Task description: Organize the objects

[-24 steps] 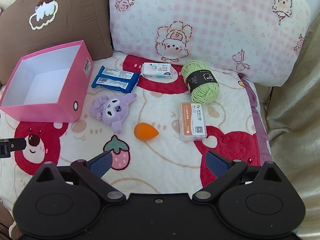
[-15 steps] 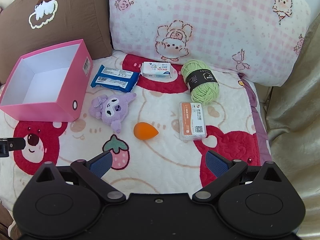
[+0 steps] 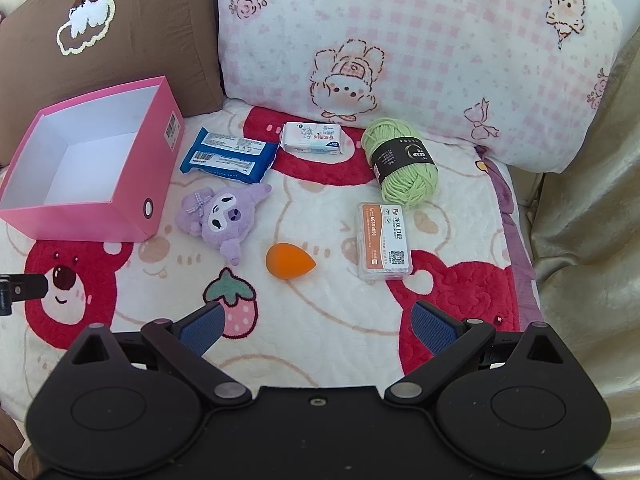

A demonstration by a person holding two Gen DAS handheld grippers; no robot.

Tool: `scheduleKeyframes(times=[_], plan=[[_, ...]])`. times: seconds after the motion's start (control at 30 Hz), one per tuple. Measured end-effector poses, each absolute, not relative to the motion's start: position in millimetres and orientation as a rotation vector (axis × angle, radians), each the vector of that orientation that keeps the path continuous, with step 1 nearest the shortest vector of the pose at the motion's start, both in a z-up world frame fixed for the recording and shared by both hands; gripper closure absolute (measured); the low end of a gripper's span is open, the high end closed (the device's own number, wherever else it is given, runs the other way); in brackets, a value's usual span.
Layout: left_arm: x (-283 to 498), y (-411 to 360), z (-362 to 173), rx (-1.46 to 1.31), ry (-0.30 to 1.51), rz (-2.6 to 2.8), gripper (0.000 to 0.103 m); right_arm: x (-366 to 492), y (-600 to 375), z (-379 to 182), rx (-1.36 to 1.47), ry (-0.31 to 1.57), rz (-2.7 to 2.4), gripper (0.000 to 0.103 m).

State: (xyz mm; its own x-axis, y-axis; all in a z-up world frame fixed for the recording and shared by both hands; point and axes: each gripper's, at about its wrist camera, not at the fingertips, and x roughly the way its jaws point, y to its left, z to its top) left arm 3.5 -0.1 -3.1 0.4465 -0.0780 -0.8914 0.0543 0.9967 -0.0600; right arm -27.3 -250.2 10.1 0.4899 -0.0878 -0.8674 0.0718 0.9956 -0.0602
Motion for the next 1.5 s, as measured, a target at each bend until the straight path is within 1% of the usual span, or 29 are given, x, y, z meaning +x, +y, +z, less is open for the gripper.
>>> scheduleKeyframes(times=[0.37, 0.53, 0.9, 1.3, 1.5], plan=[[3, 0, -4, -0.02, 1.105, -0.124, 0.002, -28, -246, 9, -0.028, 1.056, -0.081, 0.002], [-1, -2, 0, 0.02, 1.065, -0.088, 0.001, -28, -245, 10, -0.028, 1.05, -0.075, 0.002], [-6, -6, -2, 0.083, 1.034, -0.073, 0.001, -28, -243, 12, -0.029, 1.04, -0.066, 0.002], [-5, 4, -17, -0.017, 1.07, -0.101, 0.0, -27, -244, 11, -0.03, 1.045, -0.073, 0.002], [-5, 3, -13, -0.01, 1.075, -0.145, 0.0, -27, -245, 12, -0.036, 1.039, -0.077, 0.002]])
